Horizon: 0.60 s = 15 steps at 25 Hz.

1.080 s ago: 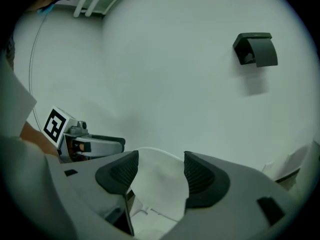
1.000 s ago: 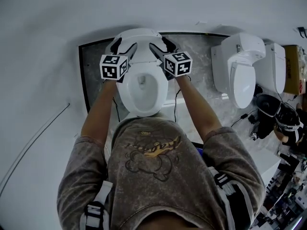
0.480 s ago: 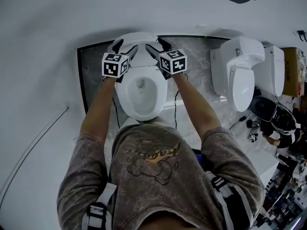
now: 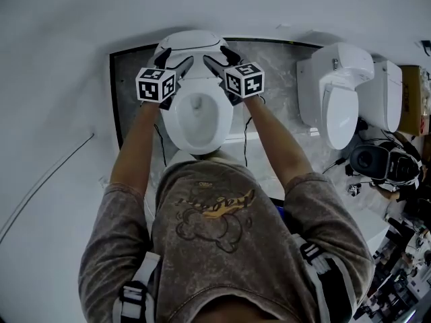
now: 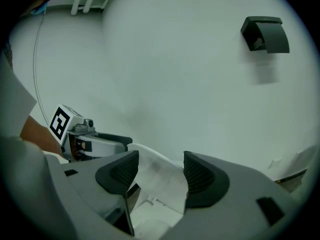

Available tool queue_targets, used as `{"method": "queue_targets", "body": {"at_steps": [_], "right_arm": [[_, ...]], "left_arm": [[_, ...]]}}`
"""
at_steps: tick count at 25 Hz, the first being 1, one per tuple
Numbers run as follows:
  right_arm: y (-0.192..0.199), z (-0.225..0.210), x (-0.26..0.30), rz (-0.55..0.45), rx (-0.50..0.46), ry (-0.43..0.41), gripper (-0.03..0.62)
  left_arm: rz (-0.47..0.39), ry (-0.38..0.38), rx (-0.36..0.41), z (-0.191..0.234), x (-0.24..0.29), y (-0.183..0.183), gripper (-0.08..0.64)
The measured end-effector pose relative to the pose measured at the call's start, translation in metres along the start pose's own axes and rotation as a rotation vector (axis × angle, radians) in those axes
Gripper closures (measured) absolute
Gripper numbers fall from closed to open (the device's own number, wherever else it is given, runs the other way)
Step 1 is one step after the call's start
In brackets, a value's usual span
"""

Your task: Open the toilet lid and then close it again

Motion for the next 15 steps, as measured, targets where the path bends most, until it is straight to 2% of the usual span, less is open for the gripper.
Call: {"method": "queue_targets", "body": {"at_steps": [7,12,15], "right_arm": [[0.027,0.023,-0.025,-0.043,0.014,-0.058,0.311],[0.056,0.038,-0.032,-0.041,0.056,-0.050,0.311],[0.073,0.046,-0.036,-0.040,0.075,-0.031,0.311]], "left_arm": [[-0.041,-0.008,-0.049,-0.023,-0.024,0.026,0.229],[-0.075,0.013,-0.146,-0.036,-0.033,0.057,0.230],[-0.077,0.024,-0.160,-0.045,-0.036,0.074,0.230]]}}
Point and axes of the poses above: the fingertips, and each gripper's own axes: x forward along the fingers, z to its left, y out of its underside, the point moved 9 cm from there along -x, backward along the fingers, and after that the axes turned 15 degrees about z, right-handed, at the moved point
